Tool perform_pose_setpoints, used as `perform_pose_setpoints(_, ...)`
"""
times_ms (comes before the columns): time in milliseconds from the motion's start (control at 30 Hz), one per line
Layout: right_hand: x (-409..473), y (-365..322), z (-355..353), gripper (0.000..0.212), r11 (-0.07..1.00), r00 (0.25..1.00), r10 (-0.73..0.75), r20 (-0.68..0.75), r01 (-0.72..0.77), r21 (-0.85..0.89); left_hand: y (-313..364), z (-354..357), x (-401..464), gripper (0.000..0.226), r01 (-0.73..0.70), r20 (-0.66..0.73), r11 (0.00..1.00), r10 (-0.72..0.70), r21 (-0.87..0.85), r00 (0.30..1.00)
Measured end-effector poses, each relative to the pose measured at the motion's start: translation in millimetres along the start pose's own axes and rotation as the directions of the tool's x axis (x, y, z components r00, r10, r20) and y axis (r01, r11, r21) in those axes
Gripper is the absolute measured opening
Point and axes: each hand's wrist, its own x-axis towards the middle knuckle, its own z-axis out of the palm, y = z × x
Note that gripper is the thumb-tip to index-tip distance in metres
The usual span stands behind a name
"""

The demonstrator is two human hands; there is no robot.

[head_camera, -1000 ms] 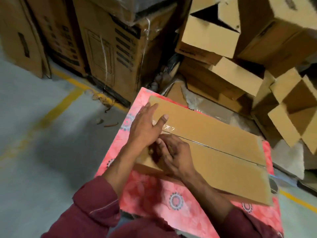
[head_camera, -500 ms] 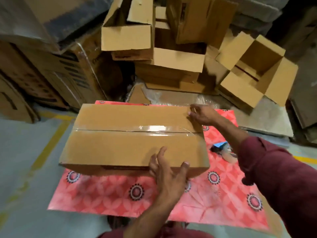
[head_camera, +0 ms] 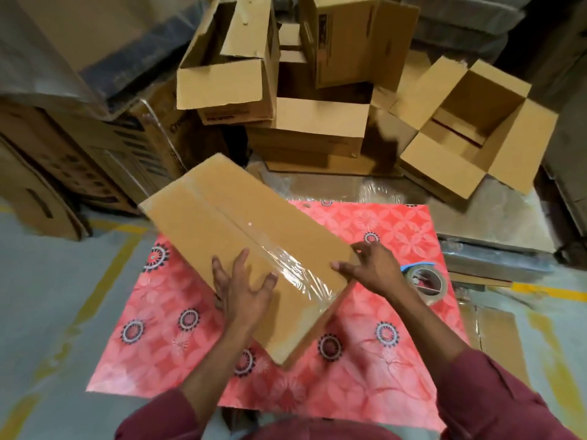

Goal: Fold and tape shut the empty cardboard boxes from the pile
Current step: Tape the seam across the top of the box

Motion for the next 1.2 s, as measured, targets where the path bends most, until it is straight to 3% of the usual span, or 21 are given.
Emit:
perform_pose_setpoints(100, -29, -5, 9, 0.077, 0.996, 0.997, 0.073, -0.031, -0.071, 0.045, 8, -16, 47, 0.075, -0.082, 0.049, 0.986, 0.076, 0.146, 0.996)
perform_pose_setpoints(167, -46, -12, 15, 0.072, 0.994, 0.994, 0.108, -0.030, -0.108, 0.001, 15, -17, 72, 0.076, -0.140, 0.118, 0.966, 0.116, 0.217, 0.986)
perform_pose_setpoints(300, -71, -7, 26, 0.059, 0.997, 0.993, 0.069, 0.093, -0.071, 0.017, 35, 0, 72, 0.075, -0.270, 0.191, 0.852, 0.203, 0.449, 0.960)
perform_pose_setpoints(433, -69, 35, 8, 0.042, 0.994, 0.990, 0.016, 0.141, -0.031, 0.102, 55, 44, 11, 0.077, -0.516, 0.312, 0.791, 0.425, 0.329, 0.850)
perform_pose_setpoints(533, -42, 92, -16, 0.015, 0.997, 0.994, 0.075, 0.081, -0.073, -0.029, 56, 84, -19, 0.076, -0.607, 0.364, 0.720, 0.495, 0.336, 0.789)
perform_pose_setpoints(567, -30, 105, -22, 0.007, 0.992, 0.994, 0.092, 0.054, -0.087, -0.090, 53, 91, -21, 0.075, -0.612, 0.375, 0.692, 0.490, 0.382, 0.787)
perform_pose_setpoints(600, -18, 119, -29, 0.013, 0.983, 0.993, 0.118, 0.026, -0.113, -0.145, 51, 98, -23, 0.074, -0.612, 0.384, 0.661, 0.479, 0.433, 0.789)
perform_pose_setpoints(667, 3, 138, -44, 0.039, 0.957, 0.990, 0.140, 0.022, -0.130, -0.259, 49, 104, -24, 0.074, -0.602, 0.378, 0.628, 0.469, 0.493, 0.798)
perform_pose_setpoints(733, 26, 152, -52, 0.060, 0.911, 0.991, 0.111, 0.080, -0.069, -0.406, 46, 106, -24, 0.074, -0.597, 0.369, 0.627, 0.469, 0.501, 0.802)
perform_pose_setpoints(800, 46, 165, -51, 0.068, 0.855, 0.980, 0.079, 0.184, 0.028, -0.518, 45, 105, -24, 0.074, -0.605, 0.371, 0.621, 0.478, 0.499, 0.796)
perform_pose_setpoints(933, 69, 185, -36, 0.057, 0.797, 0.941, 0.075, 0.329, 0.141, -0.587, 46, 105, -23, 0.073, -0.603, 0.352, 0.625, 0.490, 0.496, 0.797)
perform_pose_setpoints(1133, 72, 188, -33, 0.029, 0.785, 0.939, 0.020, 0.343, 0.198, -0.587, 47, 104, -20, 0.075, -0.593, 0.350, 0.662, 0.479, 0.458, 0.805)
perform_pose_setpoints(1200, 63, 179, -36, 0.030, 0.807, 0.942, -0.029, 0.333, 0.219, -0.548, 47, 104, -19, 0.073, -0.582, 0.346, 0.697, 0.470, 0.419, 0.812)
